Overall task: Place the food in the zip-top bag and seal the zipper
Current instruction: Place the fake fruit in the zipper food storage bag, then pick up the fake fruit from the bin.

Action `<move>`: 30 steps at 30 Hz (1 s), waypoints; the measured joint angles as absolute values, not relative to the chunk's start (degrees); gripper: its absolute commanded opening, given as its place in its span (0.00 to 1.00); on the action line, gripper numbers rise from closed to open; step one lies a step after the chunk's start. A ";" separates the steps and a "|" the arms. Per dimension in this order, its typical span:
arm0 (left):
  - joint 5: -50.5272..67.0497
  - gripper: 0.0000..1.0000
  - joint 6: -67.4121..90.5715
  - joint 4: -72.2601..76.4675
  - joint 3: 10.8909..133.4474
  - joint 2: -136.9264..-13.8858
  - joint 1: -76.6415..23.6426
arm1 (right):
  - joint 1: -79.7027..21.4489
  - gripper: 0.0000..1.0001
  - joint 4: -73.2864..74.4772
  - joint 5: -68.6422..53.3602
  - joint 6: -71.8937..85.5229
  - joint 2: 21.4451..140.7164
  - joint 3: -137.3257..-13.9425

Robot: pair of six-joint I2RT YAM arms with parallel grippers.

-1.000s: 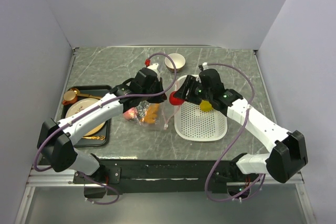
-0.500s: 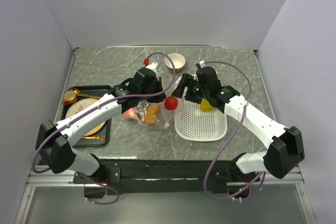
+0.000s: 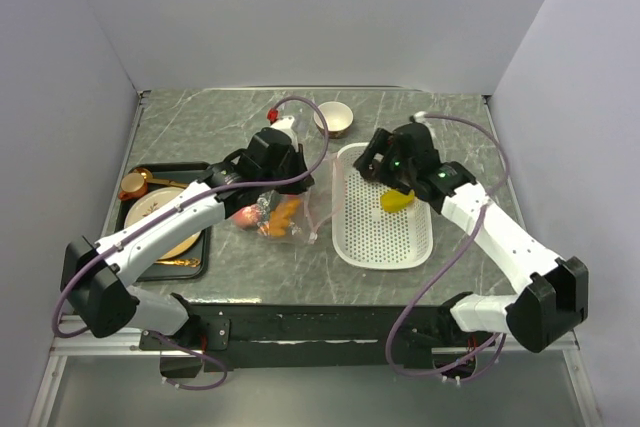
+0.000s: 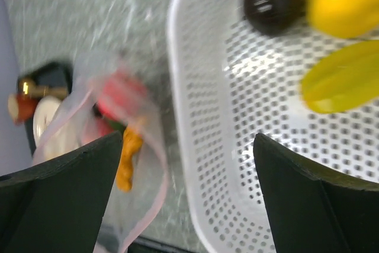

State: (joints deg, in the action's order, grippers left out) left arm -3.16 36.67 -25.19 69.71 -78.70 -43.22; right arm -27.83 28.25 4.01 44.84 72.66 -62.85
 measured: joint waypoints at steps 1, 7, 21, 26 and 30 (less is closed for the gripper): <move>-3.25 0.01 36.64 -25.19 69.71 -78.39 -43.22 | -26.44 1.00 28.97 4.80 45.67 72.07 -62.57; -2.63 0.01 36.62 -24.60 69.58 -77.60 -43.22 | -19.44 1.00 34.59 6.90 48.86 72.84 -61.43; -2.42 0.01 36.56 -24.71 69.43 -77.45 -43.22 | -16.84 1.00 40.45 8.62 49.15 81.45 -60.66; -2.42 0.01 36.58 -24.71 69.43 -77.45 -43.22 | -16.21 1.00 40.45 9.04 49.41 84.77 -61.06; -2.46 0.01 36.58 -24.75 69.43 -77.45 -43.22 | -15.99 1.00 39.70 9.04 49.60 86.08 -61.17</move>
